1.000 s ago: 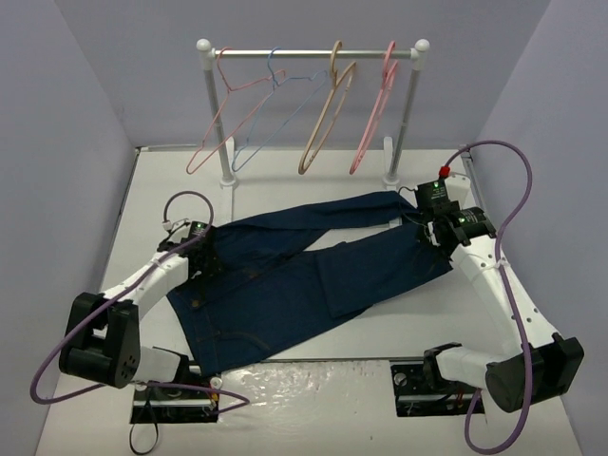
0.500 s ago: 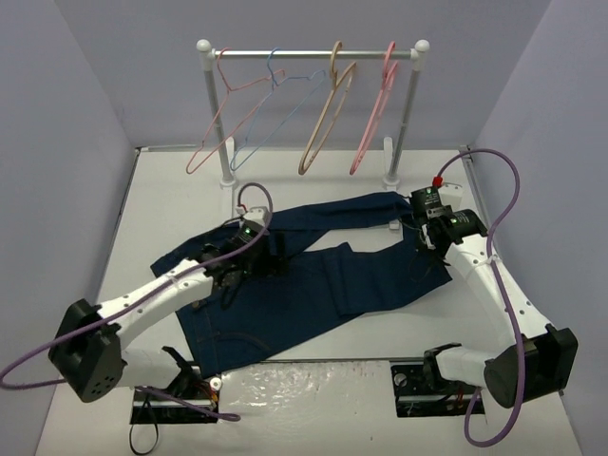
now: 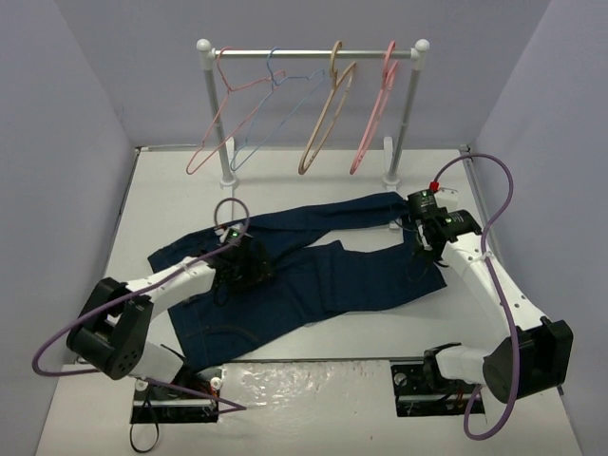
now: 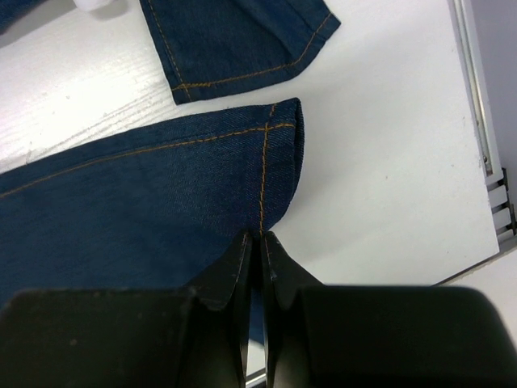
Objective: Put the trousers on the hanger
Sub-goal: Flatten out the trousers at the center of the board.
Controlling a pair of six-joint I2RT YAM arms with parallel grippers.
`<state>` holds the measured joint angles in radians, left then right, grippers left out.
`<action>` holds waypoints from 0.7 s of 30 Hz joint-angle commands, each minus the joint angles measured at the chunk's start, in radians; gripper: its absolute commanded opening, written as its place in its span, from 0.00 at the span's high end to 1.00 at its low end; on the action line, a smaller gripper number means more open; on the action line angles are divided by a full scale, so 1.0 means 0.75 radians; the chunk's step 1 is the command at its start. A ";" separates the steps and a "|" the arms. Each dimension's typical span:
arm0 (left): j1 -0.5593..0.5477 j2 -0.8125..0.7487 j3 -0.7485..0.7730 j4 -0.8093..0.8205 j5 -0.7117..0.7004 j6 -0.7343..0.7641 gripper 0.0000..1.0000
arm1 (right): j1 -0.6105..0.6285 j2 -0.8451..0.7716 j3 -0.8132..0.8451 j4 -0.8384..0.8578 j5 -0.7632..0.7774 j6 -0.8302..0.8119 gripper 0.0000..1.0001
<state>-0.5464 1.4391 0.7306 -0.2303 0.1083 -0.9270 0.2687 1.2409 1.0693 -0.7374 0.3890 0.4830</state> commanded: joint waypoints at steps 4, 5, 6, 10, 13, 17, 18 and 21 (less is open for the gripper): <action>0.458 -0.072 0.042 -0.398 -0.323 0.213 0.18 | -0.011 -0.071 -0.046 -0.041 -0.009 0.095 0.96; 0.493 -0.073 0.068 -0.416 -0.345 0.255 0.18 | -0.012 -0.072 -0.050 -0.048 -0.006 0.100 0.95; 0.519 -0.071 0.100 -0.434 -0.364 0.297 0.18 | -0.013 -0.074 -0.054 -0.052 -0.008 0.102 0.94; 0.555 -0.104 0.192 -0.531 -0.445 0.423 0.18 | -0.017 -0.078 -0.059 -0.055 -0.034 0.112 0.84; 0.557 -0.227 0.158 -0.555 -0.454 0.487 0.18 | -0.017 -0.076 -0.046 -0.054 -0.061 0.103 0.70; 0.544 -0.481 0.126 -0.514 -0.297 0.562 0.18 | -0.017 -0.061 0.001 -0.027 -0.072 0.080 0.55; 0.534 -0.526 0.125 -0.491 -0.243 0.584 0.18 | -0.017 -0.051 0.011 -0.012 -0.074 0.076 0.54; 0.481 -0.588 0.133 -0.445 -0.143 0.620 0.18 | -0.017 -0.007 0.034 0.038 -0.090 0.073 0.54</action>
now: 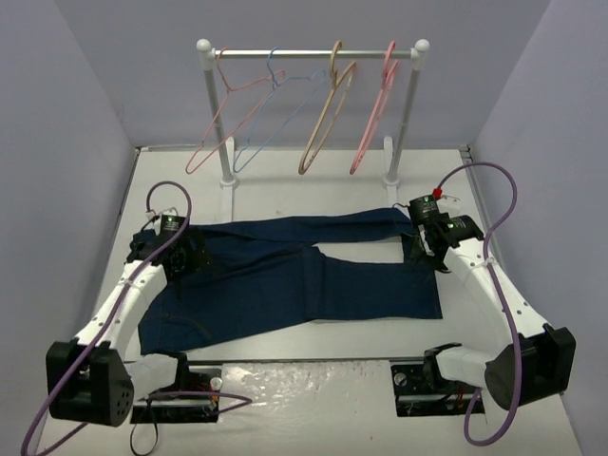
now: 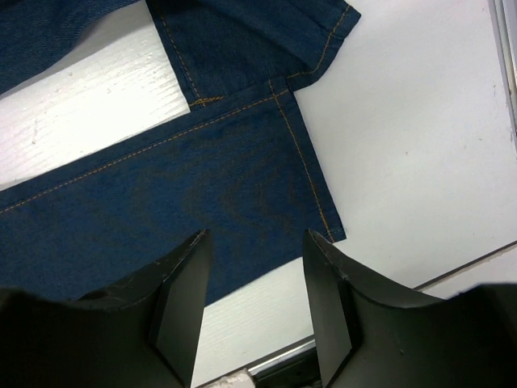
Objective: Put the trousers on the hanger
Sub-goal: Flatten out the trousers at the center of the board.
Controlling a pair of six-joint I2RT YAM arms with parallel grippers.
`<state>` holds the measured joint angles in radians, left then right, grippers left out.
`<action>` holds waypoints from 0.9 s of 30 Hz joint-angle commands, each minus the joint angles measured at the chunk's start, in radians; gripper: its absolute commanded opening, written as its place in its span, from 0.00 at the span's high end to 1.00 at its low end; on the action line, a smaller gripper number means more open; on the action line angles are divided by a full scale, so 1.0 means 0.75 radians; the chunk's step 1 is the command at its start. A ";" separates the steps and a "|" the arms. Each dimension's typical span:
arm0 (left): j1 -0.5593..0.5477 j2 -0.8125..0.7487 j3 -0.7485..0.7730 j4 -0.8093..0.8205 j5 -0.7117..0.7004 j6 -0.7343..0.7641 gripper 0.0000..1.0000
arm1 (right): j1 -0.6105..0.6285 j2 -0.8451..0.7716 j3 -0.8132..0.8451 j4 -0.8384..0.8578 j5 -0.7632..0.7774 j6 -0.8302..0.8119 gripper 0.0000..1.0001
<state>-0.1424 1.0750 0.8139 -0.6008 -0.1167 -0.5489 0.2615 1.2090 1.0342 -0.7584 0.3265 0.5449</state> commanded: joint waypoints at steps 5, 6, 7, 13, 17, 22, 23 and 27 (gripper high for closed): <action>-0.391 -0.080 -0.038 0.205 0.121 0.022 0.18 | -0.009 0.167 0.052 0.294 -0.087 -0.032 0.57; -0.451 -0.055 -0.056 0.241 0.089 -0.012 0.17 | -0.009 0.192 0.040 0.340 -0.102 -0.039 0.59; -0.481 -0.011 -0.076 0.291 0.076 -0.051 0.17 | -0.009 0.222 0.017 0.376 -0.117 -0.039 0.60; -0.565 0.132 -0.175 0.424 0.042 -0.154 0.17 | -0.007 0.311 -0.118 0.606 -0.192 0.015 0.61; -0.567 0.184 -0.233 0.410 -0.014 -0.173 0.17 | 0.001 0.342 -0.244 0.703 -0.268 0.056 0.59; -0.554 0.303 -0.241 0.244 -0.109 -0.299 0.17 | 0.076 0.352 -0.383 0.765 -0.312 0.125 0.58; -0.542 0.323 -0.247 0.225 -0.121 -0.321 0.17 | 0.092 0.347 -0.408 0.765 -0.312 0.139 0.58; -0.434 0.297 -0.266 0.157 -0.145 -0.347 0.17 | 0.188 0.327 -0.478 0.749 -0.316 0.195 0.58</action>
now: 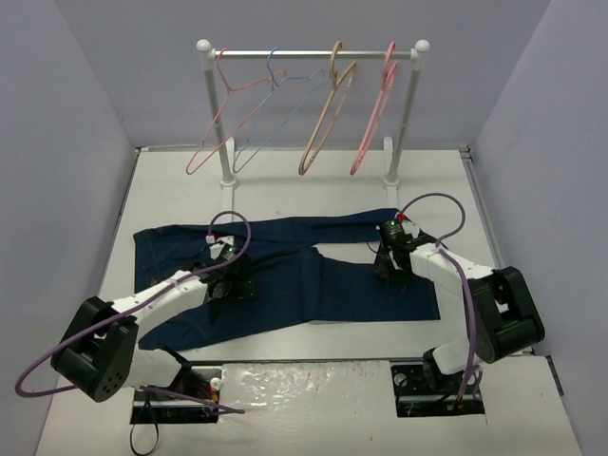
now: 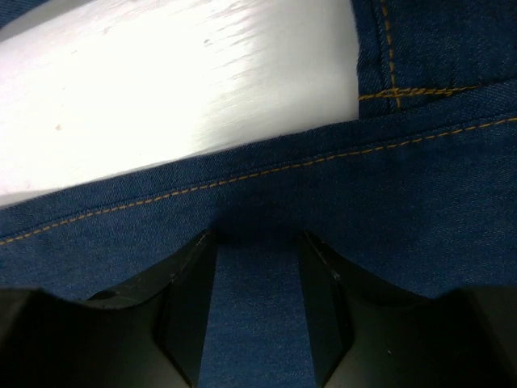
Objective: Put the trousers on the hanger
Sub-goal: Flatten out the trousers at the center of the board.
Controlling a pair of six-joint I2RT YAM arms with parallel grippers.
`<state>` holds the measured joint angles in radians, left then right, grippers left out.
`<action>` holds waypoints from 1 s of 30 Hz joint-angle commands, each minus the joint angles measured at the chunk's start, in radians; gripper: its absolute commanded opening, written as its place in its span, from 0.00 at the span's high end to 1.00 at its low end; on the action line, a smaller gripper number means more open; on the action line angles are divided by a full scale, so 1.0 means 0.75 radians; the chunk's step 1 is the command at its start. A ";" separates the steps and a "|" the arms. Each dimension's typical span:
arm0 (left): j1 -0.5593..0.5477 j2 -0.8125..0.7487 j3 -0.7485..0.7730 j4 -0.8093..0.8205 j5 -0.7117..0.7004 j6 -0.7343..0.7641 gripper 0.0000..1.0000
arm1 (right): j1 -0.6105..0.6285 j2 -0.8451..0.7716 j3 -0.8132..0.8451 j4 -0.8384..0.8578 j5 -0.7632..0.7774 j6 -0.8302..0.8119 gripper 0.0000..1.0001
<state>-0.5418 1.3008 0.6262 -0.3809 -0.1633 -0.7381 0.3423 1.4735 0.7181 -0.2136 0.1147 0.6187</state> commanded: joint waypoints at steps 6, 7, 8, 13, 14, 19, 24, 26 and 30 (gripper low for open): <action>0.260 -0.256 -0.013 -0.208 -0.102 -0.089 0.18 | 0.154 -0.081 -0.169 -0.077 -0.110 0.219 0.55; 0.290 -0.296 -0.007 -0.218 -0.104 -0.069 0.18 | 0.169 -0.099 -0.187 -0.091 -0.138 0.248 0.54; 0.294 -0.299 0.005 -0.220 -0.110 -0.066 0.18 | 0.174 -0.103 -0.197 -0.106 -0.139 0.254 0.54; 0.342 -0.348 0.102 -0.314 -0.126 0.060 0.18 | 0.303 -0.258 -0.187 -0.262 -0.124 0.353 0.51; 0.342 -0.360 0.127 -0.311 -0.109 0.082 0.18 | 0.309 -0.284 -0.163 -0.283 -0.118 0.349 0.51; 0.342 -0.377 0.217 -0.255 0.002 0.276 0.18 | 0.306 -0.254 0.059 -0.402 0.080 0.247 0.50; 0.342 -0.401 0.305 -0.258 0.114 0.477 0.18 | 0.144 -0.117 0.223 -0.395 0.223 0.074 0.51; 0.342 -0.430 0.311 -0.255 0.133 0.541 0.18 | 0.078 -0.071 0.287 -0.374 0.258 -0.001 0.51; 0.342 -0.489 0.279 -0.208 0.166 0.626 0.18 | -0.051 0.018 0.355 -0.330 0.277 -0.138 0.51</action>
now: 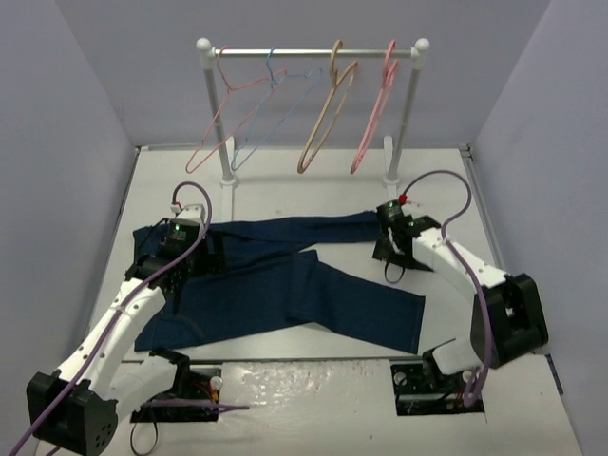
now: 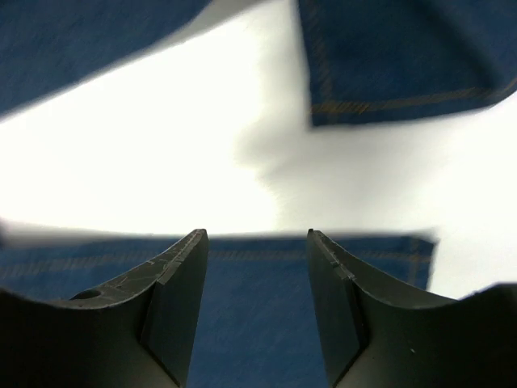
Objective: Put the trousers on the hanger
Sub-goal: Flatten out the trousers at the center of the board.
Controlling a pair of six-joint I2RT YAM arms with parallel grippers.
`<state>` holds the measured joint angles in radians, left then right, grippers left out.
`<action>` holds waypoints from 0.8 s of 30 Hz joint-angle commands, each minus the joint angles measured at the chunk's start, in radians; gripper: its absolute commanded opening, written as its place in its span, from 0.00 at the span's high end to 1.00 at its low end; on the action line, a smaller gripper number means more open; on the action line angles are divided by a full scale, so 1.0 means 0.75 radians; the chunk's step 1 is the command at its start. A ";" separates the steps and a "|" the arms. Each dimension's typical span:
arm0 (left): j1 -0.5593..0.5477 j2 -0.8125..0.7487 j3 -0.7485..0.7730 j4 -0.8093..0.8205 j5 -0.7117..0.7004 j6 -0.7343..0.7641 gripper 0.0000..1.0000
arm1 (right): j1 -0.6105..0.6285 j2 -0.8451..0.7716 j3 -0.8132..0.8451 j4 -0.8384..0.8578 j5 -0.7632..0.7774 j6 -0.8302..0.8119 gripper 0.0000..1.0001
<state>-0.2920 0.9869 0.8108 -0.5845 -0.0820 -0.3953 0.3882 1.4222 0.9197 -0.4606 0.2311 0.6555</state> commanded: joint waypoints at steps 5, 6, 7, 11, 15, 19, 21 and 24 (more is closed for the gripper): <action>0.009 -0.118 -0.064 0.147 0.087 0.167 0.18 | -0.195 0.176 0.126 0.079 0.083 -0.243 0.48; 0.009 -0.117 -0.064 0.145 0.070 0.174 0.18 | -0.208 0.200 0.125 0.097 0.071 -0.246 0.48; 0.009 -0.114 -0.059 0.141 0.050 0.182 0.18 | -0.221 0.228 0.123 0.117 0.058 -0.249 0.47; 0.009 -0.092 -0.052 0.139 0.025 0.194 0.18 | -0.245 0.315 0.116 0.173 0.027 -0.265 0.47; 0.007 -0.087 -0.050 0.131 0.010 0.196 0.18 | -0.249 0.370 0.101 0.200 0.037 -0.273 0.48; 0.007 -0.092 -0.052 0.134 0.006 0.196 0.18 | -0.272 0.389 0.086 0.207 0.040 -0.284 0.61; 0.007 -0.092 -0.052 0.134 0.007 0.194 0.18 | -0.286 0.377 0.090 0.193 0.048 -0.294 0.84; 0.006 -0.091 -0.052 0.132 0.006 0.196 0.18 | -0.289 0.311 0.149 0.105 0.058 -0.307 1.00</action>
<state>-0.2920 0.9226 0.7414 -0.5269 -0.0573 -0.2642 0.1839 1.7130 0.9779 -0.3086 0.2436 0.4455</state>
